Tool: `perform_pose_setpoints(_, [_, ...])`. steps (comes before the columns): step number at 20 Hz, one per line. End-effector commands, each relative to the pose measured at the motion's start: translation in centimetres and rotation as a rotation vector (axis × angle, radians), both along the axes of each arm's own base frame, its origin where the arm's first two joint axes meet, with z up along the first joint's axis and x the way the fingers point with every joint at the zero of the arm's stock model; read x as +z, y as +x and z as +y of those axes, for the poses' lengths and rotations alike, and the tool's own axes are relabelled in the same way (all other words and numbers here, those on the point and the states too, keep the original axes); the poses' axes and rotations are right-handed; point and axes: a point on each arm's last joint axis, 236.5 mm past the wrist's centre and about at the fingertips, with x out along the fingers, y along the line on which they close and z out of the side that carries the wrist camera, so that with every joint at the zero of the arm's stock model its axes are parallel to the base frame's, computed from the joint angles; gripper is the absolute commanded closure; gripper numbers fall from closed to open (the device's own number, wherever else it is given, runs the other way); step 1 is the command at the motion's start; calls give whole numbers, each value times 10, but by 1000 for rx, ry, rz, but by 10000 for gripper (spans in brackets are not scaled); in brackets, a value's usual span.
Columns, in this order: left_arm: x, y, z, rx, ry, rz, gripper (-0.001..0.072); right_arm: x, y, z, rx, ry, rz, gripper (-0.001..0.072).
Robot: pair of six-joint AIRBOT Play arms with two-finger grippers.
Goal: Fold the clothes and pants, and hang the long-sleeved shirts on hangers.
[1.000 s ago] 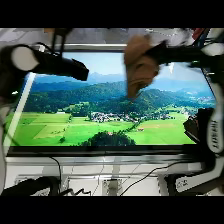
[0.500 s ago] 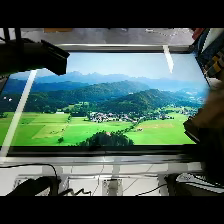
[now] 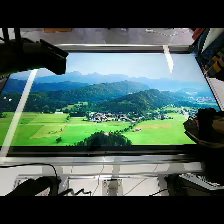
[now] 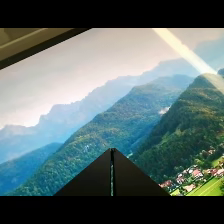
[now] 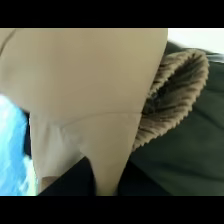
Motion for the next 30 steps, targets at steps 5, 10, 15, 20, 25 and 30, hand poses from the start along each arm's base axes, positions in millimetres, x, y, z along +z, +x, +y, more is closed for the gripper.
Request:
perform_pose_setpoints(5, [-6,5,-1,1,6,14,692,2,-21,2,-90,0,22,20])
perform_pose_setpoints(10, [-6,5,-1,0,6,14,691,3,-19,2,-74,-5,21,117])
perform_pose_setpoints(15, [-6,5,-1,0,6,14,692,16,26,-1,166,-82,-65,675])
perform_pose_setpoints(20, [-6,5,-1,0,6,14,692,37,137,57,666,-124,-221,676])
perform_pose_setpoints(25, [-6,5,-1,0,6,14,691,26,224,166,1144,-147,-114,677])
perform_pose_setpoints(30, [-6,5,-1,0,5,14,691,17,251,223,1394,-342,168,677])
